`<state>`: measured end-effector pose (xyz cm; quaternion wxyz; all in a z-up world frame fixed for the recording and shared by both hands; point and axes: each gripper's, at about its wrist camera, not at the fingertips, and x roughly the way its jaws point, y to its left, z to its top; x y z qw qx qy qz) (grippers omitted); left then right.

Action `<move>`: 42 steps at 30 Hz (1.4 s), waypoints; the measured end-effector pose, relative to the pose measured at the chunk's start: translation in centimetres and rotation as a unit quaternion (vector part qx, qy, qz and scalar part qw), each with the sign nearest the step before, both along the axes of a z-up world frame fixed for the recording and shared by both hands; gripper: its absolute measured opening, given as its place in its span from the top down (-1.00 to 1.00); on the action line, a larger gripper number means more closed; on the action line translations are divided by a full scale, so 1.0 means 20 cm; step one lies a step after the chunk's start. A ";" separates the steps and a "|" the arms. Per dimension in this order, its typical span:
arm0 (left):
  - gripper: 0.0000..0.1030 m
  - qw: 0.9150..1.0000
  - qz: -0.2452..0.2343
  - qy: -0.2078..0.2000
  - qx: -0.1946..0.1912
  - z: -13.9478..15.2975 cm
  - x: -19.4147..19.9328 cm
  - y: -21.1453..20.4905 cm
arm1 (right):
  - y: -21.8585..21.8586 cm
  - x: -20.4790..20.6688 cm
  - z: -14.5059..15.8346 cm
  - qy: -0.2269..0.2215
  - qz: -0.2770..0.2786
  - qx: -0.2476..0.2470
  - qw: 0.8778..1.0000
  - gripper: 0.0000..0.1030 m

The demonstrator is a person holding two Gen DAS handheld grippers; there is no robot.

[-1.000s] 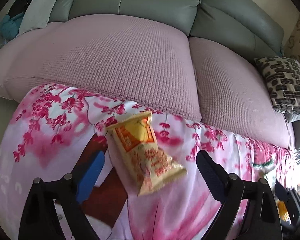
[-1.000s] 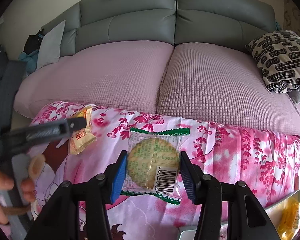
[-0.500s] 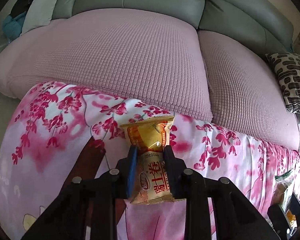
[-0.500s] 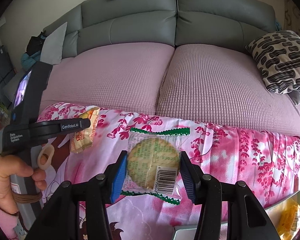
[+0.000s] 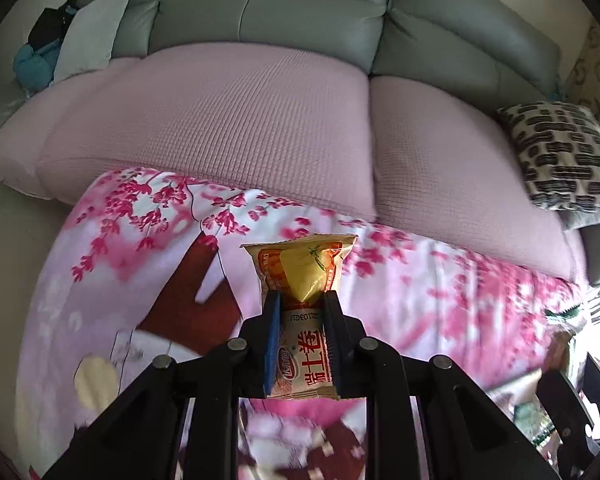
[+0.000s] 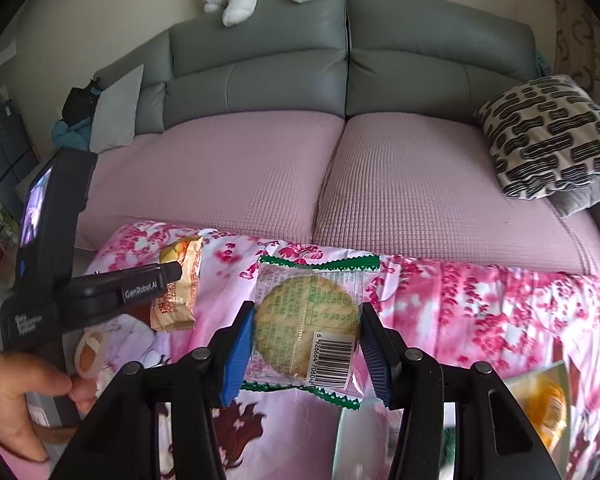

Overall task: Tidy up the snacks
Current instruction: 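Lift both held snacks and carry them over the white tray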

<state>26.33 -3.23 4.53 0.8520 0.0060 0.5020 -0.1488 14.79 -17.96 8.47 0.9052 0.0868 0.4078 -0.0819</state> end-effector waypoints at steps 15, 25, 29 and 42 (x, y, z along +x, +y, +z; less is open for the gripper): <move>0.58 0.996 -0.060 -0.058 -0.044 0.44 -0.77 -0.08 | 0.07 -0.66 0.25 -0.023 -0.026 -0.004 0.999 -0.04; 0.58 0.990 -0.110 -0.050 -0.069 0.38 -1.12 -0.27 | -0.20 -1.01 0.10 -0.008 -0.095 0.028 0.995 -0.04; 0.58 0.989 -0.127 -0.037 -0.072 0.27 -1.22 -0.37 | -0.31 -1.11 0.01 0.000 -0.123 0.038 0.992 -0.04; 0.57 0.986 -0.147 0.010 -0.078 -0.10 -1.37 -0.47 | -0.43 -1.20 -0.31 0.014 -0.165 0.085 0.982 -0.04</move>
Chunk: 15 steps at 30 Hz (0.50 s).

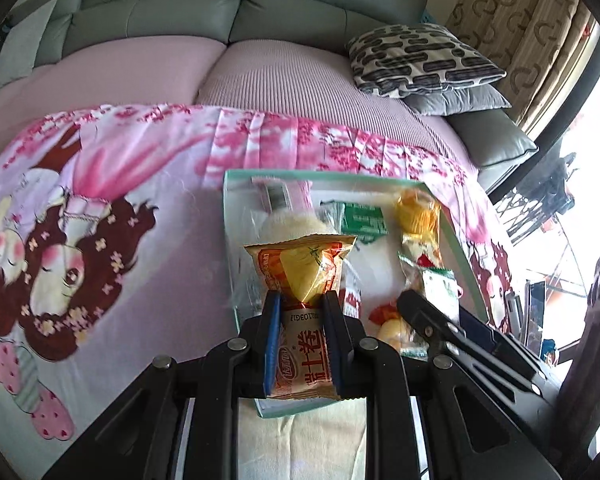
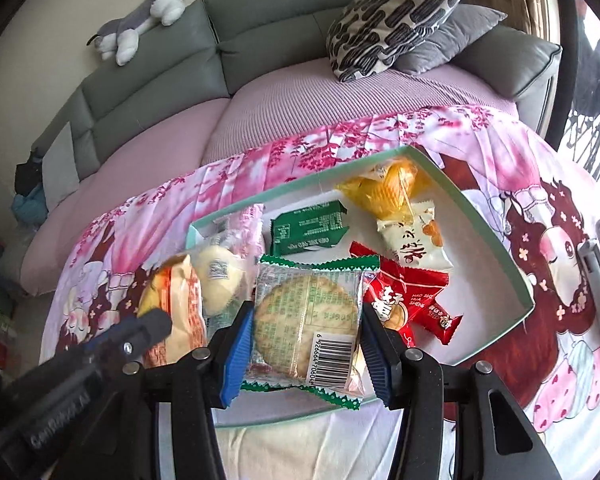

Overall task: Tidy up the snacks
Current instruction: 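Lift both held snacks and carry them over the white tray, then release the biscuit packet and yellow wafer bag into the tray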

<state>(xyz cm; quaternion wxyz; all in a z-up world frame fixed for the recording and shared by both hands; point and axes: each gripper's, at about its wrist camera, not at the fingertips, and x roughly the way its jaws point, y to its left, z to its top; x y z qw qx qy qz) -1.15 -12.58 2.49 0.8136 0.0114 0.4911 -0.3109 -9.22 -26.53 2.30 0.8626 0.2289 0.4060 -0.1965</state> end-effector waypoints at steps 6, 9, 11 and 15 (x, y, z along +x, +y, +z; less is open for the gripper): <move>0.58 1.000 -0.009 -0.003 -0.002 -0.04 0.00 -0.02 | -0.02 0.03 -0.06 0.009 0.001 -0.010 1.000 -0.04; 0.58 1.000 -0.015 -0.007 0.000 -0.05 0.01 -0.04 | -0.03 0.04 -0.06 0.009 0.001 -0.014 1.000 -0.04; 0.58 1.000 -0.017 -0.008 0.000 -0.05 0.01 -0.05 | -0.03 0.05 -0.06 0.009 0.001 -0.023 1.000 -0.04; 0.59 1.000 -0.023 -0.014 0.003 -0.04 0.00 -0.07 | -0.03 0.05 -0.06 0.008 0.002 -0.026 1.000 -0.04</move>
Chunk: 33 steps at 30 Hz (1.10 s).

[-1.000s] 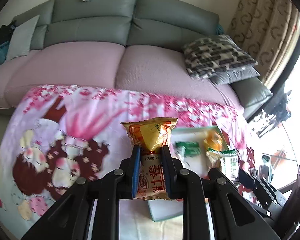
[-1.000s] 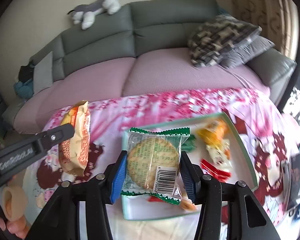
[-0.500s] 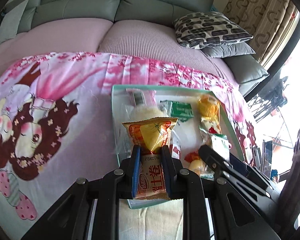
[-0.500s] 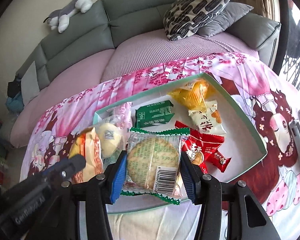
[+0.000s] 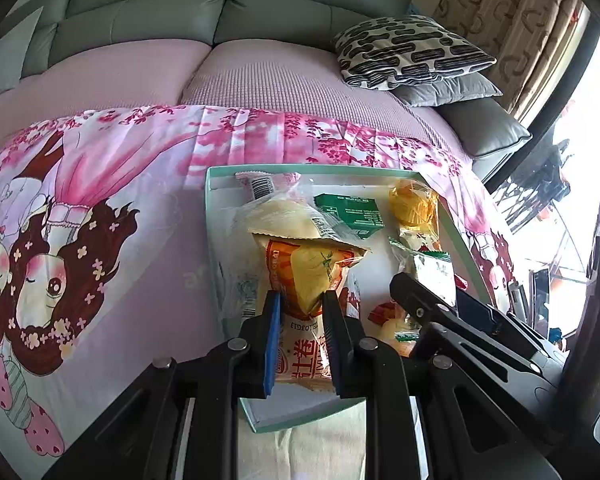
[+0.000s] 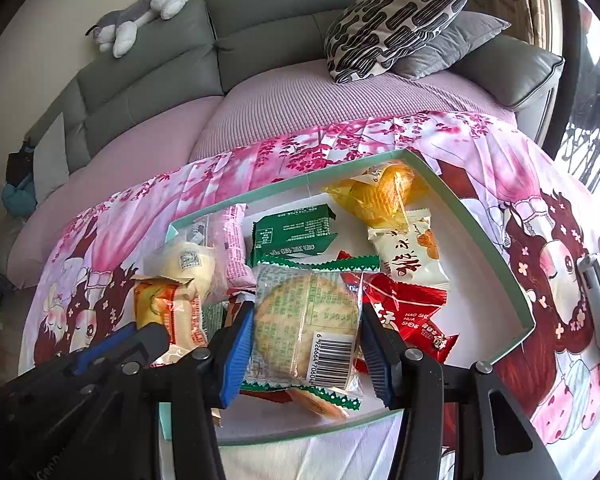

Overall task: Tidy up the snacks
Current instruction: 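Release the biscuit packet and yellow wafer bag into the tray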

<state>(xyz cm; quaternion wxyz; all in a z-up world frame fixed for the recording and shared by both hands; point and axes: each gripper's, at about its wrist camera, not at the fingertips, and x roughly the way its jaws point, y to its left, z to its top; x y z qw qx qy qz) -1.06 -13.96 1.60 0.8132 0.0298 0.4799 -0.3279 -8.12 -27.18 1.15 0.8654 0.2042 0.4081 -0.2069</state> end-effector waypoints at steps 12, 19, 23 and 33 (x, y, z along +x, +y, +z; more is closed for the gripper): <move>0.09 1.000 -0.002 -0.004 -0.016 0.03 -0.01 0.05 | -0.03 -0.03 0.01 -0.005 -0.009 0.001 1.000 -0.06; -0.01 1.000 -0.004 -0.011 -0.023 0.06 -0.05 0.08 | -0.01 -0.04 0.02 -0.004 -0.001 -0.004 1.000 -0.06; -0.08 1.000 -0.006 -0.012 -0.028 0.08 -0.07 0.11 | 0.01 -0.04 0.02 -0.002 0.003 -0.006 1.000 -0.06; -0.46 0.998 0.025 -0.050 -0.009 0.13 -0.11 0.24 | 0.07 -0.07 0.04 -0.008 0.013 -0.016 1.000 -0.52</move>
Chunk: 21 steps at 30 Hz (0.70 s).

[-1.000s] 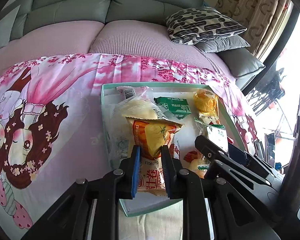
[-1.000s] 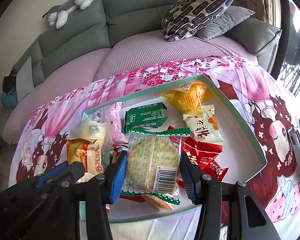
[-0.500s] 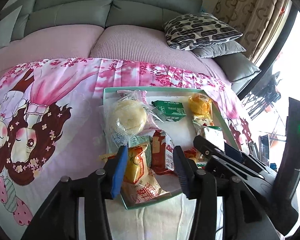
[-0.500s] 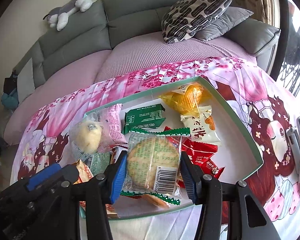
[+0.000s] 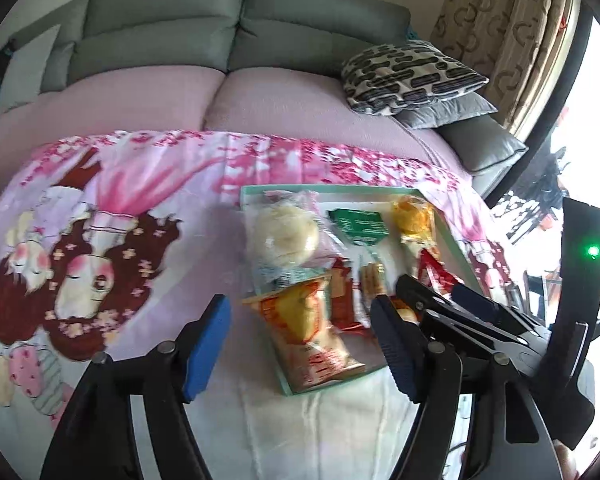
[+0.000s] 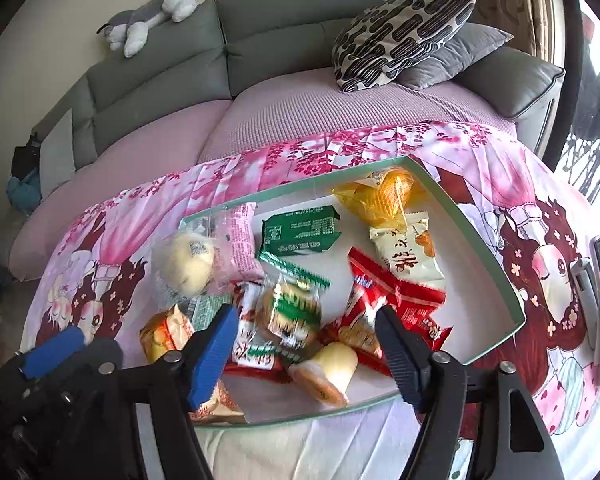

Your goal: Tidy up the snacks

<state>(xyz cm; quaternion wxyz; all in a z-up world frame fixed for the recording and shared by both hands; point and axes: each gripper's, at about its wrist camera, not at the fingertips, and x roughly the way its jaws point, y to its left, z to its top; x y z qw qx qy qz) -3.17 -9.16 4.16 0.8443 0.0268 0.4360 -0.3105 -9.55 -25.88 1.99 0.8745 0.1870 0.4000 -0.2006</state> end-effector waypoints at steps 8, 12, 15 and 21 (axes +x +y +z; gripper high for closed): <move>-1.00 0.989 0.083 -0.074 0.099 -0.05 0.02 0.15 | 0.08 -0.06 0.01 -0.011 0.006 -0.014 1.000 -1.00; -1.00 0.982 0.102 -0.087 0.135 -0.08 0.02 0.23 | 0.12 -0.09 0.00 -0.015 0.009 -0.021 1.000 -1.00; -1.00 0.983 0.101 -0.078 0.135 -0.10 0.02 0.28 | 0.16 -0.11 -0.01 -0.011 0.011 -0.027 1.000 -1.00; -1.00 0.980 0.103 -0.058 0.162 -0.14 -0.01 0.29 | 0.23 -0.17 -0.05 0.008 0.019 -0.031 0.999 -1.00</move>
